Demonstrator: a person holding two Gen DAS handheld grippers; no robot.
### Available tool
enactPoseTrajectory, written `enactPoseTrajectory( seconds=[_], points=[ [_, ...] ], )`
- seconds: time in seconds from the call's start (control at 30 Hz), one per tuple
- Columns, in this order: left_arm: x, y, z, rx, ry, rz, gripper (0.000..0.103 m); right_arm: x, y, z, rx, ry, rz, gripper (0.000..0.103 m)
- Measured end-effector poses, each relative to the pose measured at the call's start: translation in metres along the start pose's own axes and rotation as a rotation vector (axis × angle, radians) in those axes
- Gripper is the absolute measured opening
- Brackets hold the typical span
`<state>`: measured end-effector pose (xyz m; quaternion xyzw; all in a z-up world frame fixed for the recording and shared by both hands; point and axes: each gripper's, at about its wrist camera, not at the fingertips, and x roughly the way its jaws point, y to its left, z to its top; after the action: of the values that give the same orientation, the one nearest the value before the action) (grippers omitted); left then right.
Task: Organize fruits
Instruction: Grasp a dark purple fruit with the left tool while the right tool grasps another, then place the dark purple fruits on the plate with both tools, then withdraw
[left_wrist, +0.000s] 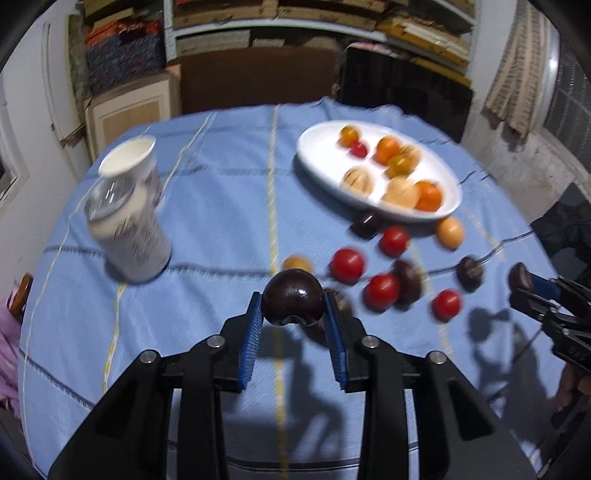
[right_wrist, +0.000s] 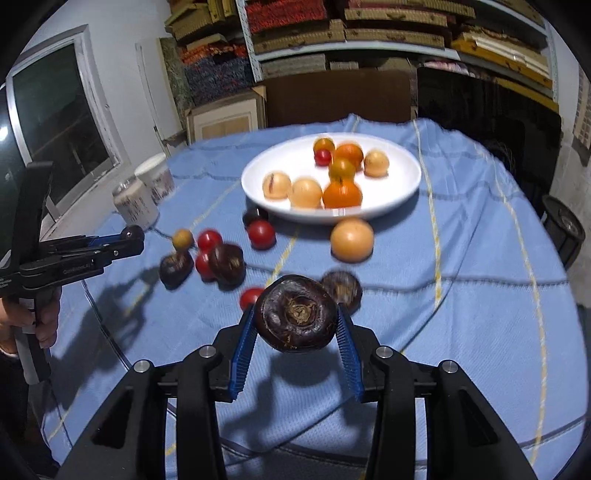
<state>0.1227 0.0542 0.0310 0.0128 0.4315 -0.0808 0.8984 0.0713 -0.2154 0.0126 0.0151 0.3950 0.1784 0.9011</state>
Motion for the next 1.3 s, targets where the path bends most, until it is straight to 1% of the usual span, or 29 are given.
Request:
enactPoseTrajectory(
  seconds=[0.17, 0.27, 0.33, 0.47, 0.63, 0.8, 0.93, 1.03, 1.1, 1.13, 1.17, 1.2, 1.23, 1.27, 1.3],
  points=[
    [-0.012, -0.023, 0.03, 0.035, -0.056, -0.039, 0.032, -0.013, -0.002, 0.031, -0.029, -0.061, 0.003, 0.043],
    [-0.007, -0.038, 0.051, 0.059, -0.076, -0.05, 0.032, -0.011, -0.005, 0.049, -0.04, -0.084, 0.004, 0.043],
    [0.001, -0.047, 0.064, 0.074, -0.087, -0.044, 0.032, -0.005, -0.01, 0.063, -0.04, -0.097, -0.006, 0.043],
    [0.026, -0.058, 0.091, 0.083, -0.073, -0.046, 0.032, 0.015, -0.023, 0.088, -0.022, -0.105, -0.009, 0.043],
    [0.064, -0.062, 0.114, 0.069, -0.041, -0.035, 0.032, 0.046, -0.043, 0.106, 0.017, -0.087, -0.008, 0.043],
    [0.111, -0.06, 0.135, 0.05, -0.005, 0.002, 0.032, 0.077, -0.06, 0.118, 0.059, -0.064, -0.034, 0.043],
    [0.138, -0.057, 0.146, 0.022, 0.022, 0.012, 0.032, 0.102, -0.07, 0.125, 0.094, -0.031, -0.047, 0.043],
    [0.154, -0.058, 0.148, 0.013, 0.038, 0.026, 0.032, 0.119, -0.073, 0.125, 0.102, -0.002, -0.064, 0.043],
    [0.16, -0.058, 0.148, 0.004, 0.055, 0.017, 0.033, 0.125, -0.075, 0.124, 0.121, 0.008, -0.064, 0.043],
    [0.163, -0.058, 0.147, -0.006, 0.061, 0.007, 0.038, 0.127, -0.076, 0.124, 0.13, 0.012, -0.063, 0.044],
    [0.163, -0.057, 0.146, -0.018, 0.061, 0.004, 0.046, 0.129, -0.077, 0.123, 0.136, 0.016, -0.063, 0.044],
    [0.162, -0.057, 0.146, -0.027, 0.053, 0.005, 0.06, 0.13, -0.078, 0.122, 0.143, 0.021, -0.062, 0.044],
    [0.159, -0.058, 0.146, -0.032, 0.032, 0.007, 0.064, 0.131, -0.08, 0.121, 0.155, 0.026, -0.058, 0.046],
    [0.155, -0.058, 0.145, -0.032, 0.017, 0.006, 0.064, 0.13, -0.08, 0.12, 0.162, 0.023, -0.058, 0.05],
    [0.151, -0.059, 0.145, -0.03, 0.012, 0.002, 0.064, 0.128, -0.081, 0.12, 0.167, 0.017, -0.056, 0.051]
  ],
)
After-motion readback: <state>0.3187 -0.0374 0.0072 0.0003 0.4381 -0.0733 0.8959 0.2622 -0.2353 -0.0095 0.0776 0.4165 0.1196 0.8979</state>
